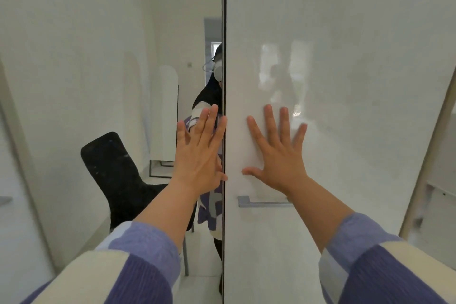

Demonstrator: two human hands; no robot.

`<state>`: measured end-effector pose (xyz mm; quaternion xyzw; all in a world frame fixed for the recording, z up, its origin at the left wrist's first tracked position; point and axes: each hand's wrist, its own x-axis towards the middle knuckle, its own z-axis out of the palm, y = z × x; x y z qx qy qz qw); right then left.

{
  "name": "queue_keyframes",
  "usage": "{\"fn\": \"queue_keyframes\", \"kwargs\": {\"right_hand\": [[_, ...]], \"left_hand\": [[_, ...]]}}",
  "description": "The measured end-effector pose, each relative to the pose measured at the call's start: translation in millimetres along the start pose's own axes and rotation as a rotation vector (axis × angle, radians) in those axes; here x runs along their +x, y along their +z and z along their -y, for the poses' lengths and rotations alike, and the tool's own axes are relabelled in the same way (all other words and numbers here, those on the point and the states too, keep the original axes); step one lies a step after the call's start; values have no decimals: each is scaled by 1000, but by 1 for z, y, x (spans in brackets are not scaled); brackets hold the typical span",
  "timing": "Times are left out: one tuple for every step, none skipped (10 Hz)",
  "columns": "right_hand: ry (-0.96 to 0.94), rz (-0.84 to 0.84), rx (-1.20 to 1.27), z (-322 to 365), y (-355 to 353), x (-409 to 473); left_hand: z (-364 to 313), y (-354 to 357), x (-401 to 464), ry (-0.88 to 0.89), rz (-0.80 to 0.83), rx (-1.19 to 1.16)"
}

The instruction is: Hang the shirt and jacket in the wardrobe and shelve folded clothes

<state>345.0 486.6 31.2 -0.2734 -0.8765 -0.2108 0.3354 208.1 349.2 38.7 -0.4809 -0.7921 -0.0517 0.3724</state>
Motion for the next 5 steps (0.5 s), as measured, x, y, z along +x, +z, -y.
{"fn": "queue_keyframes", "kwargs": {"right_hand": [[16,8,-3,2,-3,-1],[28,24,0,5,-8,-3],[24,29,27,7,-18,-9],[-21,-1,77,0,-27,-12],[-82,2,144,-9,-35,-24]], "left_hand": [[-2,-1,-1,-12,6,8],[-7,-6,-1,-34,32,-13],[-13,-14,-4,-53,74,-46],[-16,-24,-3,-78,114,-57],[-23,-33,-8,-111,103,-60]]}}
